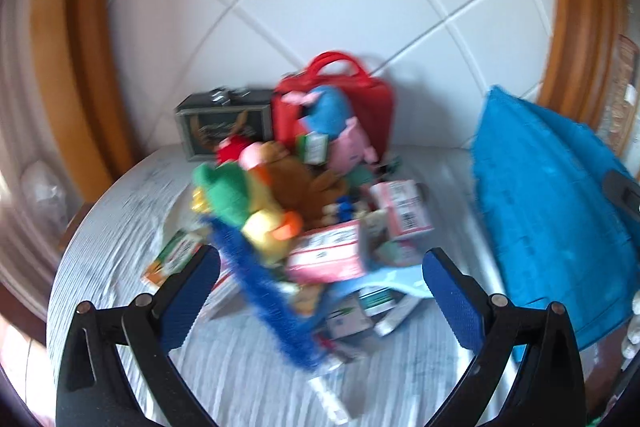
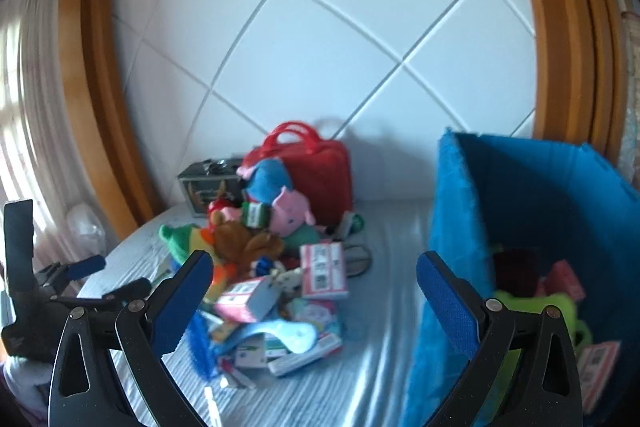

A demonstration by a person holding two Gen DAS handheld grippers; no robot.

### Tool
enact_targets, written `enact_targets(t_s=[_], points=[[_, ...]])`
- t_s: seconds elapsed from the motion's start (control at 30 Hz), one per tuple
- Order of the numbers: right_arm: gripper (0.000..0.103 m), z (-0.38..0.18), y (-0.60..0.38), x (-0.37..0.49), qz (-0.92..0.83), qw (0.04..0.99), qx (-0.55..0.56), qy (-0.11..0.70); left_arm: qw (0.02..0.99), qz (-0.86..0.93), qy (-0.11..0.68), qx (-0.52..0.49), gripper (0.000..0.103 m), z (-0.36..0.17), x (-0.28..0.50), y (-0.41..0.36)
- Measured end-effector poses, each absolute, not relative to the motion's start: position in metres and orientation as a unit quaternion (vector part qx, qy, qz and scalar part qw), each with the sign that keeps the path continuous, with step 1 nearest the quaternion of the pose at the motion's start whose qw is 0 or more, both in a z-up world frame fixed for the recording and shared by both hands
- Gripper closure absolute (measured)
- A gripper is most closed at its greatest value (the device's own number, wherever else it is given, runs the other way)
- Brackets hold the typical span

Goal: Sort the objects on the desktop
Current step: 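Move both tools back toward the pile on the bed, then grasp the white-red medicine box with the left tool while the right grasps the blue duster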

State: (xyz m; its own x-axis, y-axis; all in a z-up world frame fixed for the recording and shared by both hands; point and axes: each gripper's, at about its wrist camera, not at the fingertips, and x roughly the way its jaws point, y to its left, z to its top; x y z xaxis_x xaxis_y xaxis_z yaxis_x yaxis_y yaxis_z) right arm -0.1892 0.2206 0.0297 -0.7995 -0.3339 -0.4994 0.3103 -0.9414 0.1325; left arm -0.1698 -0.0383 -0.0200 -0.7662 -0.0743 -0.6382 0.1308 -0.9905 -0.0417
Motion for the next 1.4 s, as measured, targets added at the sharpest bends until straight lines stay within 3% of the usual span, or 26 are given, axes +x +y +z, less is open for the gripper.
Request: enact_targets(t_s=[0.2,0.5,1.27,1.37,1.4], points=[[0.000,-0.053,0.181,-0.206,-0.913,0.174,0.369,-0.006,0.124,-0.905,0.073,0.400,0.000,-0.091,-0.155,-0.121],[0.000,-0.144,0.163,-0.210,-0.870,0.152,0.468,0.025,0.175,-0.855,0.068,0.484,0.000,-0.190,-0.142,-0.179],[0.000,-0.206,0.027,-0.212,-0.848,0.117,0.515,0.042,0.018,-0.858,-0.047,0.512,0.000,-0.270,-0.284,-0.212],[0.000,-0.208,0.022,-0.217,-0.848,0.111,0.516,0.044,0.003,-0.842,-0.043,0.537,0.001,-0.288,-0.302,-0.212],[0.000,-0.209,0.019,-0.220,-0.848,0.110,0.517,0.047,-0.019,-0.842,-0.010,0.538,0.005,-0.292,-0.305,-0.217]])
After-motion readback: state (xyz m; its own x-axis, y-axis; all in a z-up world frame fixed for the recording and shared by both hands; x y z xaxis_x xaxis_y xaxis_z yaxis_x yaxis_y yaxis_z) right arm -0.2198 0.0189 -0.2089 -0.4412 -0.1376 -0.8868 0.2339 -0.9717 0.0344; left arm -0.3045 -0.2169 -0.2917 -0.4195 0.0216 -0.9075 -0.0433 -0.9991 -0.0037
